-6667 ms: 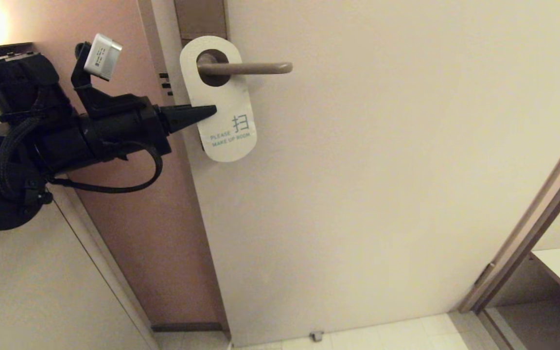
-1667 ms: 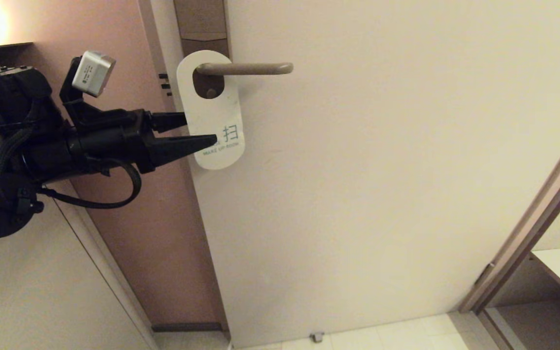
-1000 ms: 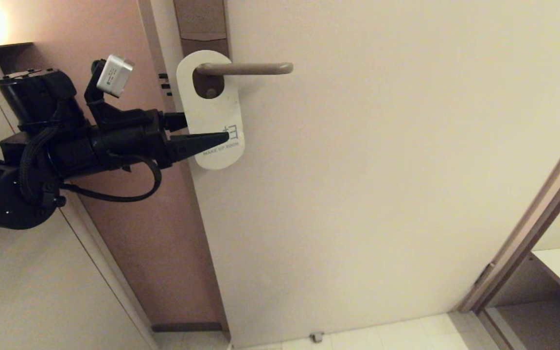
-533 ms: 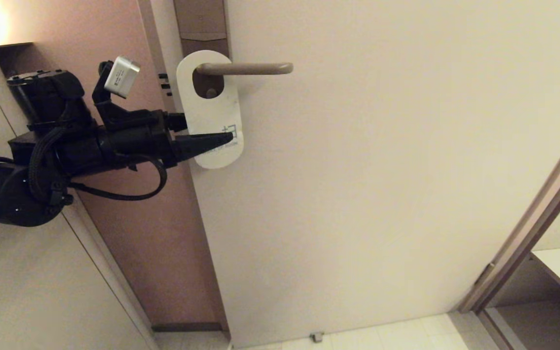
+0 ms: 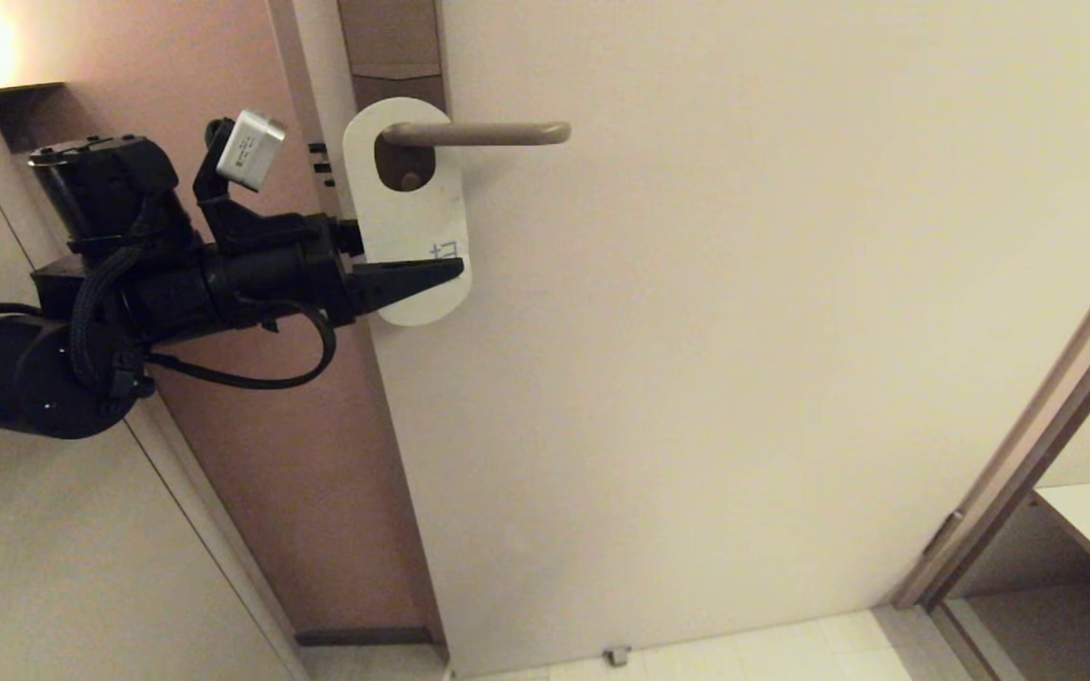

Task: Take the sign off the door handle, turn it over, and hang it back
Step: Take down the sign

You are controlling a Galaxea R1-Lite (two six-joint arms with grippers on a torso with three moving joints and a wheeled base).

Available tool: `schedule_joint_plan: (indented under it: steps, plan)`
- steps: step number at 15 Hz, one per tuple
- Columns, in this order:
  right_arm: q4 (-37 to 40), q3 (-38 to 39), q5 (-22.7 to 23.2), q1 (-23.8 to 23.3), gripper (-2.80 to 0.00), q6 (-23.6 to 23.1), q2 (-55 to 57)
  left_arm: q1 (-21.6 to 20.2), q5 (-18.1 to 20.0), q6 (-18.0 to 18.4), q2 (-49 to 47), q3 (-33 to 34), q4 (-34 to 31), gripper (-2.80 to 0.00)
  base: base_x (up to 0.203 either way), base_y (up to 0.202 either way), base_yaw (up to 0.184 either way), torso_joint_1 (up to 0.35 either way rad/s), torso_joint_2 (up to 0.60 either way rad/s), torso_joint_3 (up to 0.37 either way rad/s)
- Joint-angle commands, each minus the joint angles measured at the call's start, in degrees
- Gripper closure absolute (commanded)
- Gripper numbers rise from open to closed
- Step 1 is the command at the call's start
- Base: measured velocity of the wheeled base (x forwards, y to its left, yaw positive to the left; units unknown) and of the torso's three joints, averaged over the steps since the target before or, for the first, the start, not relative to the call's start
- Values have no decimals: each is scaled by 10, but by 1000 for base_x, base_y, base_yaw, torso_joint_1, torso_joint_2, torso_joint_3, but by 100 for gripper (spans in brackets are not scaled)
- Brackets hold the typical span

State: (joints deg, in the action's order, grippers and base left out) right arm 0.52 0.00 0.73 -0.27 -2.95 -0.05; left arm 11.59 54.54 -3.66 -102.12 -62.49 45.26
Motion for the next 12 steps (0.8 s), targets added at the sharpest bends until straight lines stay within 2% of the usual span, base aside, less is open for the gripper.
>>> schedule_joint_plan:
  steps: [1, 5, 6, 12]
  plan:
    - [0, 0, 0, 0, 0, 0, 0, 0, 0, 0, -1, 0, 3, -280, 0, 0, 0, 0, 0, 0]
    - [0, 0, 0, 0, 0, 0, 0, 0, -1, 1, -6, 0, 6, -280, 0, 0, 0, 0, 0, 0]
    - [0, 0, 0, 0, 0, 0, 0, 0, 0, 1, -6, 0, 6, 0, 0, 0, 0, 0, 0, 0]
    - [0, 0, 0, 0, 0, 0, 0, 0, -1, 0, -5, 0, 6, 0, 0, 0, 0, 0, 0, 0]
